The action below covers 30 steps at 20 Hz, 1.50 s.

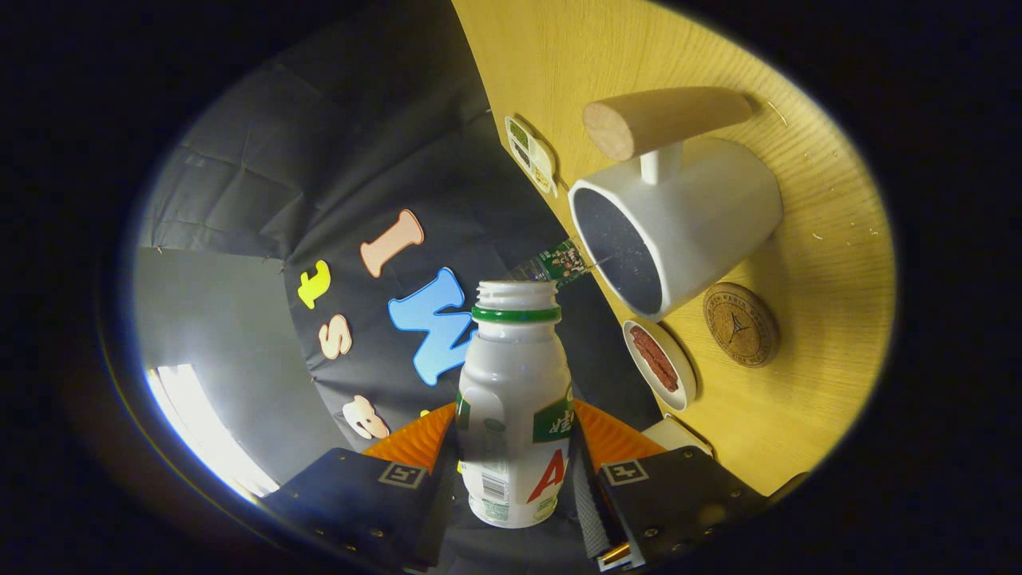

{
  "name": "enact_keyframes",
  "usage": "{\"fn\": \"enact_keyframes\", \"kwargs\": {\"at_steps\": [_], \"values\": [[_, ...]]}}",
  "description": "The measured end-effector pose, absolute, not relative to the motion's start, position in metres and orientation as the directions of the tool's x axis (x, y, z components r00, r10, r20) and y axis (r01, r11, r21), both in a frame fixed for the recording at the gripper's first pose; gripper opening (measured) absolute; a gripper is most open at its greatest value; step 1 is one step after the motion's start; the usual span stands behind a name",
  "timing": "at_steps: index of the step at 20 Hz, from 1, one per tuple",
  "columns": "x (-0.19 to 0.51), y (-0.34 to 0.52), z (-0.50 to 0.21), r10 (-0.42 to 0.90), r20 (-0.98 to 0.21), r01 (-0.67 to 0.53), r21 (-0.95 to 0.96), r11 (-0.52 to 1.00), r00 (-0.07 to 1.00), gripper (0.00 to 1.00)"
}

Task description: Take the bottle from table, then pour the juice into the cup, finally place the bottle on the coaster

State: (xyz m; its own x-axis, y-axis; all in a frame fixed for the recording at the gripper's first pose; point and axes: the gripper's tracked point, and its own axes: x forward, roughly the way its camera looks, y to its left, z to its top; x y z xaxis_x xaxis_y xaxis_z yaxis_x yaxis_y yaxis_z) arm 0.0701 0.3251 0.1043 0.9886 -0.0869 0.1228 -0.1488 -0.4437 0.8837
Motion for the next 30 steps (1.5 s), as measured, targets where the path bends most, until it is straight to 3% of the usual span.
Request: {"fn": "enact_keyframes", "kwargs": {"at_steps": [22, 30], "values": [[0.076, 0.323, 0.097, -0.110, 0.117, -0.154, 0.879, -0.451, 0.987, 0.65], [0.081, 0.335, 0.084, -0.089, 0.086, -0.111, 0.933, -0.341, 0.992, 0.65]]}}
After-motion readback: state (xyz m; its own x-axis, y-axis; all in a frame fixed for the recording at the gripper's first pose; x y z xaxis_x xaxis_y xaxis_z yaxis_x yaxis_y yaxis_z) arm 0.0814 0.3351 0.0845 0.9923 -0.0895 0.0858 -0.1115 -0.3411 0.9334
